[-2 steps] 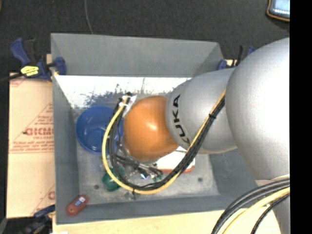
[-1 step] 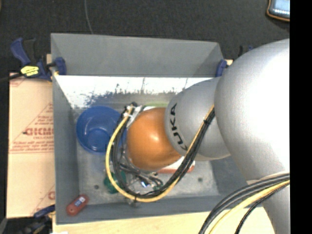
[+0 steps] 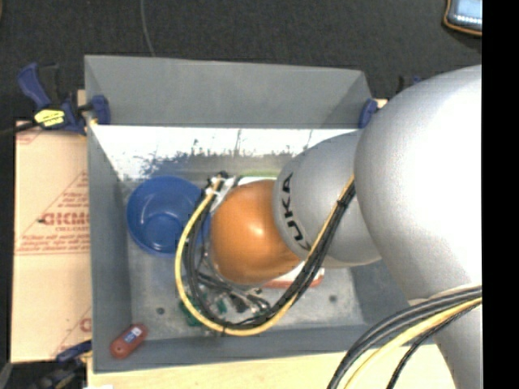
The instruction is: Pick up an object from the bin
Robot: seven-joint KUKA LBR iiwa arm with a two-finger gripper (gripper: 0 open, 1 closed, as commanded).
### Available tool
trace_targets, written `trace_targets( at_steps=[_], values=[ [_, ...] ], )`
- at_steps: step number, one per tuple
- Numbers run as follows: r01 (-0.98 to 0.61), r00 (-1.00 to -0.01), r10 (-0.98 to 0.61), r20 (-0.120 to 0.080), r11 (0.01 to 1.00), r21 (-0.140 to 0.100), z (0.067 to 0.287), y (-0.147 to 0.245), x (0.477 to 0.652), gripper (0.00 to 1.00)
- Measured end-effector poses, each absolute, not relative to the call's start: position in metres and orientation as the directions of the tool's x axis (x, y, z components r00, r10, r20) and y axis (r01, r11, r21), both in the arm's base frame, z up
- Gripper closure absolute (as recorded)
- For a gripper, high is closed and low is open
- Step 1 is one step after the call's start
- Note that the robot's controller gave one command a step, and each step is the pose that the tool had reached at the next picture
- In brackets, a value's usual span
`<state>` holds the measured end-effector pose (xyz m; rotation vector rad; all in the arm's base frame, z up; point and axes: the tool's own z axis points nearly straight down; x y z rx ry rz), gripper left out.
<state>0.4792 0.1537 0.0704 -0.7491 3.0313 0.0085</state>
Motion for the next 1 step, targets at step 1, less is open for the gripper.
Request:
trace_targets(
  at_steps=[1],
  values=[
    [-0.465,-0.885,-0.465,-0.02,0.885,0.001,0.0706,0.1536,0.4792,1.0]
  ],
)
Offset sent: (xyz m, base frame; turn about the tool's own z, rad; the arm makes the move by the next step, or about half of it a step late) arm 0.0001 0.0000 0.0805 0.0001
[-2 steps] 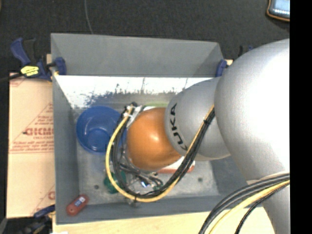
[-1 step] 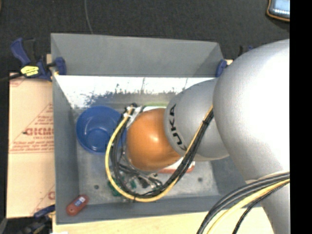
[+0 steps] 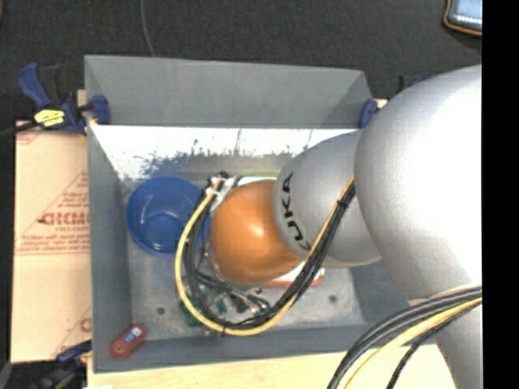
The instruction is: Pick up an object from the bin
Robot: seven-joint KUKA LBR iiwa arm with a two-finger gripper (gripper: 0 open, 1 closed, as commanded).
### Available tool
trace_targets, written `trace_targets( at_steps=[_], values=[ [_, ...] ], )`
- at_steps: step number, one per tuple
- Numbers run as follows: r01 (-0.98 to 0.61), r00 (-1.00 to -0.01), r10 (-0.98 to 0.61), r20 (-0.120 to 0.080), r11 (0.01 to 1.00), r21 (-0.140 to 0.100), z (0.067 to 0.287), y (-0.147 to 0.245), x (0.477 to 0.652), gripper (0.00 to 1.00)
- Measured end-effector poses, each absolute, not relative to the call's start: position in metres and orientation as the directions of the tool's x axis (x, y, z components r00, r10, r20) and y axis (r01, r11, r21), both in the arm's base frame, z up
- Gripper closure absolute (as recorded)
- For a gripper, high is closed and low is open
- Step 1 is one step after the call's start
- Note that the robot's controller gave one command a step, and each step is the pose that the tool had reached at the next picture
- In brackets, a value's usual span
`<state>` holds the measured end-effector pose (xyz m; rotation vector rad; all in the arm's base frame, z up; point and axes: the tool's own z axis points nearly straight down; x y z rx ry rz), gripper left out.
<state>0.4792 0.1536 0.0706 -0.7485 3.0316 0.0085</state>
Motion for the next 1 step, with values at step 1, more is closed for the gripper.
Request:
trace_targets(
  at_steps=[1],
  values=[
    [-0.465,-0.885,-0.465,-0.007,0.885,0.002,0.0981,0.1524,0.4761,1.0]
  ],
)
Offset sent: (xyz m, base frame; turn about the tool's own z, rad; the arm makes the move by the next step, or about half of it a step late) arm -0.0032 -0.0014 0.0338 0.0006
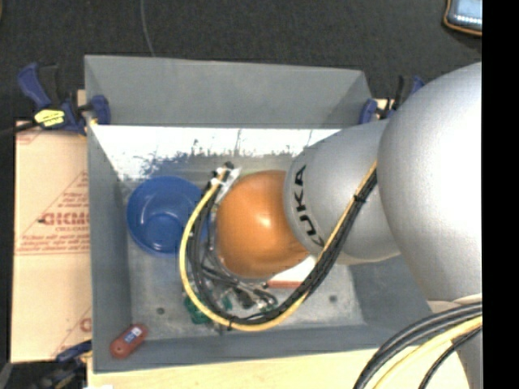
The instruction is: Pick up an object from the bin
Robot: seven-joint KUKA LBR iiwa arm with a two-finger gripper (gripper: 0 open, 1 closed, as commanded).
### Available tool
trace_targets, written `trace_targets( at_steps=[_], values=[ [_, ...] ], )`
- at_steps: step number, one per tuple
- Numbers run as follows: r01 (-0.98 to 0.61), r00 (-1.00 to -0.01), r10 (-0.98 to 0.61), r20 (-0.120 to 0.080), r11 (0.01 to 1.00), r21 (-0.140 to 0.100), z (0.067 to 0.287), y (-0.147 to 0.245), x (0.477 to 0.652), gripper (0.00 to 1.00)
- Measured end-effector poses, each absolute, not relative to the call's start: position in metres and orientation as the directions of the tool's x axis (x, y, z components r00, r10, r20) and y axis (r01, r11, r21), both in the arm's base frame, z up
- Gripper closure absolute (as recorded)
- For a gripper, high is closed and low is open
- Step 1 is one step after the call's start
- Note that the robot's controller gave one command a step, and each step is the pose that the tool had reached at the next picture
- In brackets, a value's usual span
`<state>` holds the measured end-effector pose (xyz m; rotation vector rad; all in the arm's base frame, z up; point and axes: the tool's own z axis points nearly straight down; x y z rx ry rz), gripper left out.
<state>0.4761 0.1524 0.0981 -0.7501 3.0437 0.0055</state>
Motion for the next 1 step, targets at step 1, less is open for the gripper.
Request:
trace_targets(
  at_steps=[1],
  values=[
    [-0.465,-0.885,-0.465,-0.016,0.886,0.0,0.1448,0.1532,0.4786,1.0]
  ],
)
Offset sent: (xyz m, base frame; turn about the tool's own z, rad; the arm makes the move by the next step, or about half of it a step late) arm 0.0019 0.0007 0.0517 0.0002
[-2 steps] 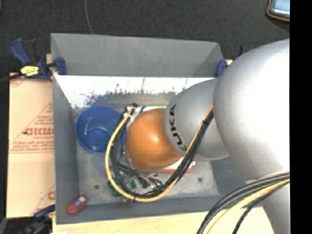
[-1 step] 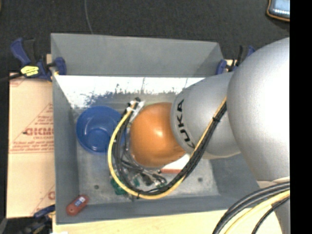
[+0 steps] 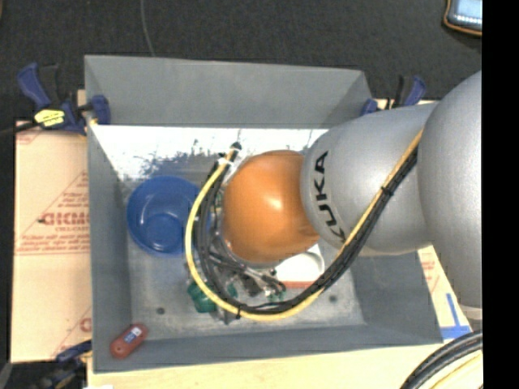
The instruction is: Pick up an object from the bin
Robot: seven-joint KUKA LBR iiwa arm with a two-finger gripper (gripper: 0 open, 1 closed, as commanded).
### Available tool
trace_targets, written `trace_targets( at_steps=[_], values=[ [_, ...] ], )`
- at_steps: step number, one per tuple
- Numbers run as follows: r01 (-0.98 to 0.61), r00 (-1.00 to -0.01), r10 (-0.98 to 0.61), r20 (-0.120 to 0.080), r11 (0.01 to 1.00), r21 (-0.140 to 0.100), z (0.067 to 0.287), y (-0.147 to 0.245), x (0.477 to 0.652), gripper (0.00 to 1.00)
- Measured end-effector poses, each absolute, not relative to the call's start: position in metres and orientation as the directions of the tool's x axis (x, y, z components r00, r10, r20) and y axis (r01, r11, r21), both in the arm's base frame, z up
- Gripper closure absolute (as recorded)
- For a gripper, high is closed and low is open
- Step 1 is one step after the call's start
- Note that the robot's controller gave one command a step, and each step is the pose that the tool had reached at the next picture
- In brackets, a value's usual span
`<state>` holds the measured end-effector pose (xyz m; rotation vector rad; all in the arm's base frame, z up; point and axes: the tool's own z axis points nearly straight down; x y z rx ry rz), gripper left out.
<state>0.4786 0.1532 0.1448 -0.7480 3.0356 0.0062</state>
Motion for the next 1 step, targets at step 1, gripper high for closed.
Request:
trace_targets(
  at_steps=[1],
  values=[
    [-0.464,-0.886,-0.464,-0.022,0.886,-0.001,0.1734,0.1534,0.4801,1.0]
  ],
)
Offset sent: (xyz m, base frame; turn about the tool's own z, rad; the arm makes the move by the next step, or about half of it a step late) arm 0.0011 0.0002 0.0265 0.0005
